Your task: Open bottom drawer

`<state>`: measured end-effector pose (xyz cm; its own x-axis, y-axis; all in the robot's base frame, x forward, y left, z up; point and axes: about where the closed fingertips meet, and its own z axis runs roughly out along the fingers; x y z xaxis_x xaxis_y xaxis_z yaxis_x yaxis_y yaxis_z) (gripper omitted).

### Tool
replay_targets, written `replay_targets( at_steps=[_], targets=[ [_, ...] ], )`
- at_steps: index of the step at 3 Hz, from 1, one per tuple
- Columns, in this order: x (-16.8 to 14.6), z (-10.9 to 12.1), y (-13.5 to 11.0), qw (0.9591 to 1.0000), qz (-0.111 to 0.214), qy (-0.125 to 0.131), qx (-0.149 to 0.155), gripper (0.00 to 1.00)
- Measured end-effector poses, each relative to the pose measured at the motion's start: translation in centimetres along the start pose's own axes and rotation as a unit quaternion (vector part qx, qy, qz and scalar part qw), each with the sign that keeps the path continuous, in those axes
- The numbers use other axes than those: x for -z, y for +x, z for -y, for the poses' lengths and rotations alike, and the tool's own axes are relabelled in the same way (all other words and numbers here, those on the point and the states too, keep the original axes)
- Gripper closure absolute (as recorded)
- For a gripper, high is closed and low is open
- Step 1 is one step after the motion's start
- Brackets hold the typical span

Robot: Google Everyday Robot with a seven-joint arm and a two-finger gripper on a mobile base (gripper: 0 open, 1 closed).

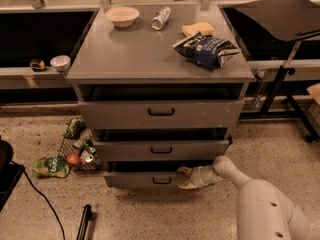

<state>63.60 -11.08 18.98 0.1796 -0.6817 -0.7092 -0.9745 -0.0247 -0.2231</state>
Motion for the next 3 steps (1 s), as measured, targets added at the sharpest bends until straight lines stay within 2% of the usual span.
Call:
replay_targets(
  at_steps=[1,2,3],
  targets=[
    [0.3,-0.2,-0.3,1.0,0.001,0.0,0.006,0.88],
    [0.2,-1.3,-1.7,0.9997,0.009,-0.013,0.02,1.0],
    [0.5,-1.2,-2.8,0.9989,0.015,-0.02,0.039,1.0]
  ],
)
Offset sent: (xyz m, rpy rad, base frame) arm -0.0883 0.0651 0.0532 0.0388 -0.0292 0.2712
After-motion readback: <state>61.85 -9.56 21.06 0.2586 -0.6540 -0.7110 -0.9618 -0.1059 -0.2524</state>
